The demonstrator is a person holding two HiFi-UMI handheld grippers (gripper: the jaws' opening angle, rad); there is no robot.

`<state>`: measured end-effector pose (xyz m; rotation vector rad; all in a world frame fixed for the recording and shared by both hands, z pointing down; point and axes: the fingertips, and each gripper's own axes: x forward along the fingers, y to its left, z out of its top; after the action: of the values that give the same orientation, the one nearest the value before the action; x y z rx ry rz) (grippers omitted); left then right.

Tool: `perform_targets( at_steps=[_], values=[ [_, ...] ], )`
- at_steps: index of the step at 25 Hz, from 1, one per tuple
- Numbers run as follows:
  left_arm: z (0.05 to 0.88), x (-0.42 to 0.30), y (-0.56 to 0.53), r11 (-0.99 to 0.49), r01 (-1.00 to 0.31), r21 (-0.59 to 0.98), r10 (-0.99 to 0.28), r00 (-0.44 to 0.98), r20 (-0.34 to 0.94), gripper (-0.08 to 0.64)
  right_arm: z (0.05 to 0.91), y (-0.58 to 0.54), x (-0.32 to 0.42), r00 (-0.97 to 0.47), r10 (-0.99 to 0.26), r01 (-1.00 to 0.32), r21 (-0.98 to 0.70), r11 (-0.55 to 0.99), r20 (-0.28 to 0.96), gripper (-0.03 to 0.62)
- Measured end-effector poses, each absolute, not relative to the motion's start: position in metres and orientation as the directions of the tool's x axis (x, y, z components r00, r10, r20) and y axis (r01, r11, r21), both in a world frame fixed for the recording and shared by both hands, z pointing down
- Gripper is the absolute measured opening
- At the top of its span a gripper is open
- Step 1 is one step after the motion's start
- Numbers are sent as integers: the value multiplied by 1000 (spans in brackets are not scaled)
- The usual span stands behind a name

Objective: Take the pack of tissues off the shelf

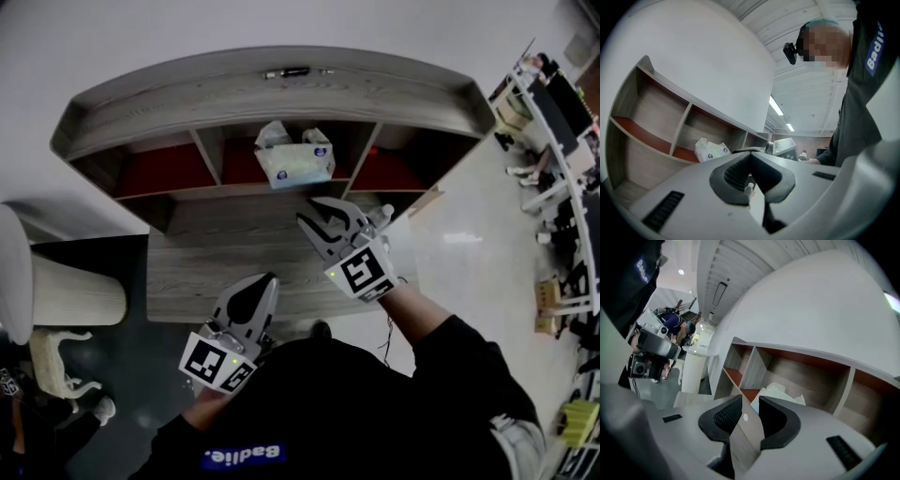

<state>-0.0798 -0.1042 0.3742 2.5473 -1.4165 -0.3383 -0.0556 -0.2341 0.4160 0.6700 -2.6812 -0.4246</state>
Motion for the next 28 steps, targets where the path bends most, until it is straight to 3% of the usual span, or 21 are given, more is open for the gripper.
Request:
perform_targets(
  at_steps=[12,28],
  values=[
    [376,-94,-106,-503,-822,266,-863,497,-95,2,439,-274,-81,-741,-581,-302,606,735,335,230],
    [383,-107,-95,-458,-844,279,-887,455,-80,2,488,-320,-91,-561,-698,-138,781,609,445,265]
  ],
)
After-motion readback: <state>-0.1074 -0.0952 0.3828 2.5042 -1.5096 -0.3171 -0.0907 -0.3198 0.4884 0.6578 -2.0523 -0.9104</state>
